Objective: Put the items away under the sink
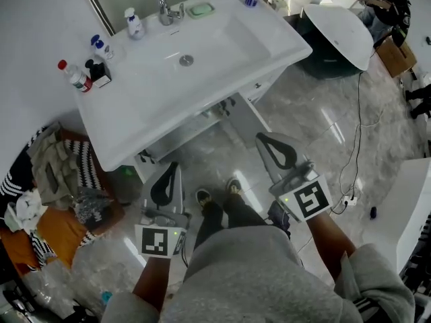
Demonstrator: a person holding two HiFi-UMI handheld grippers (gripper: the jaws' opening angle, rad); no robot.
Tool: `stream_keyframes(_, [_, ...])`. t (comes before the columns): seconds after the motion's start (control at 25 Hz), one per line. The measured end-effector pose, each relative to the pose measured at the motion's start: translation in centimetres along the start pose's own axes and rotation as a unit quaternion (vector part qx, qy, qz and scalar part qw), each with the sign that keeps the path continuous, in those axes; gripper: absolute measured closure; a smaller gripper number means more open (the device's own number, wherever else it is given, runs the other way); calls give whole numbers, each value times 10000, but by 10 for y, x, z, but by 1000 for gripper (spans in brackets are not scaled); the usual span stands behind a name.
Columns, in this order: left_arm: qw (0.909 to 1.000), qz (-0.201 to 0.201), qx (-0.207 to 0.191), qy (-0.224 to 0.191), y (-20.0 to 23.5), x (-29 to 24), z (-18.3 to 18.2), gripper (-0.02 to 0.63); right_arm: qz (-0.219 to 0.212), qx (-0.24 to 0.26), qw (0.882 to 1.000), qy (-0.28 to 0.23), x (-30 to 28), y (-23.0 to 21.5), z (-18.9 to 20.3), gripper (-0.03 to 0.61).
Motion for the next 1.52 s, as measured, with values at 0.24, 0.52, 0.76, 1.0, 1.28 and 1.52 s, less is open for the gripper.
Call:
stream_keyframes(0.24, [9995,-239,112,152,8,18,2,603,-35,101,9999,108,3,15,2,581])
stream_keyframes(0.52, [9989,-423,13,211,-16,27,-1,603,-220,-64,9997,41,13,8,9,581])
stream_keyframes(0.76, [9965,-771,-52,333,-59,47,-18,603,-542,-118,9984,-85,51,4,16,581])
stream_keyframes(1.0, [9934,-1103,-44,304,-112,73,-33,603,-728,-294,9968,-171,101,3,30,581])
stream_keyframes(1.28, [9892,-1418,-138,342,-158,121,-41,603,-993,-192,9945,-270,153,14,41,581])
stream_keyframes(1.52, [9848,-1672,-63,470,-195,157,-39,603,-1181,-229,9923,-308,195,23,53,581])
Point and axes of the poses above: the fingertips, and each gripper's own axes: x backward along the fingers, y to its left, z out of its underside, the point moved 3 cm from there along x, backward along the fingers, and after that the axes turned 12 degrees about -x, right-handed, at the moved point
